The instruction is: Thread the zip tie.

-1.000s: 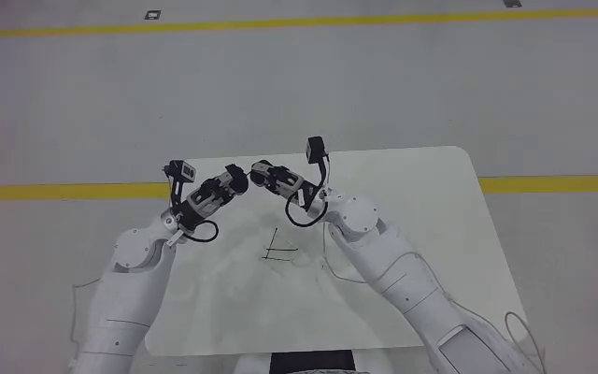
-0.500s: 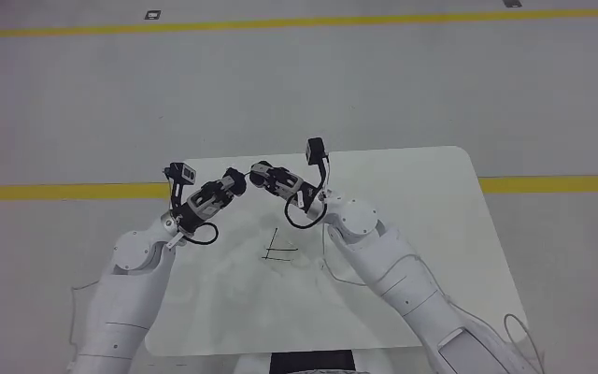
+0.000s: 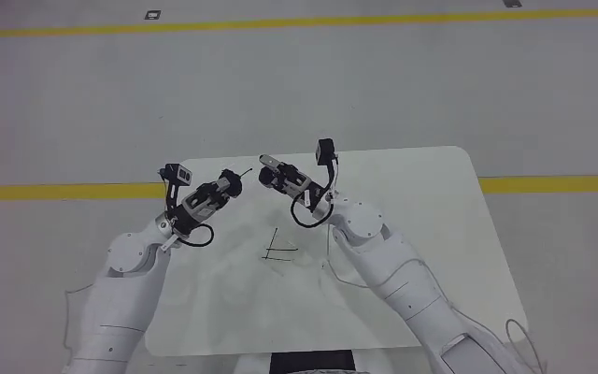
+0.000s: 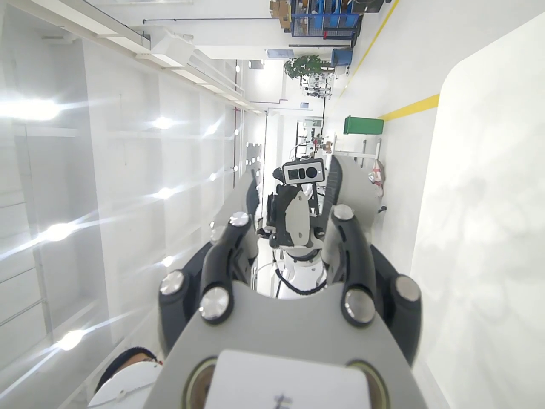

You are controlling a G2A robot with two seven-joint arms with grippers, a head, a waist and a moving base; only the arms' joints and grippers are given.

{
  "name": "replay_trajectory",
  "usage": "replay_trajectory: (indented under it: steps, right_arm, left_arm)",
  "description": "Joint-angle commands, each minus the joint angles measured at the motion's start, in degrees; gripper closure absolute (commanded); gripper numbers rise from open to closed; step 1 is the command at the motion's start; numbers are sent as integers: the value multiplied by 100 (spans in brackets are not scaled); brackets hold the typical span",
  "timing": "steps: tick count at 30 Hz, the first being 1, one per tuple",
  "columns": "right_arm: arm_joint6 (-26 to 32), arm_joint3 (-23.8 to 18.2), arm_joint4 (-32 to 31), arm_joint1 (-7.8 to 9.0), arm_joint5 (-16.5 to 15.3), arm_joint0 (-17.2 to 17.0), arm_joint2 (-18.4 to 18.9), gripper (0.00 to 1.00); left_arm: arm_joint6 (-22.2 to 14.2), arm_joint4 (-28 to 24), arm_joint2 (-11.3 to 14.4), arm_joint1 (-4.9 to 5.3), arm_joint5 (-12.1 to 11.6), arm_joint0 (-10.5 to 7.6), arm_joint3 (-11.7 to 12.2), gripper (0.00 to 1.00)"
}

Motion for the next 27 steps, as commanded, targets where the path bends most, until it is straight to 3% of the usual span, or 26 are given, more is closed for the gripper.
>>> replay_trajectory:
  steps: [1,8,22,25,27]
  right_arm:
    - [19,-42,-58,26,14,-37,82,0]
    - [298,-184,-443,134,-39,-148,314,0]
    - [298,-184,-443,134,-39,-148,314,0]
    - [298,-184,-443,134,-39,-148,314,0]
    - [298,-184,-443,134,-39,-148,314,0]
  left_arm:
    - [-131,-67,-62,8,0,22,-22,100]
    - [-987,-256,-382,30,0,78,-125,100]
    - [-884,-243,-377,29,15,86,-112,100]
    - [-1008,-144,-485,64,0,157,2,100]
    - [-1300,-167,-612,89,0,227,71,100]
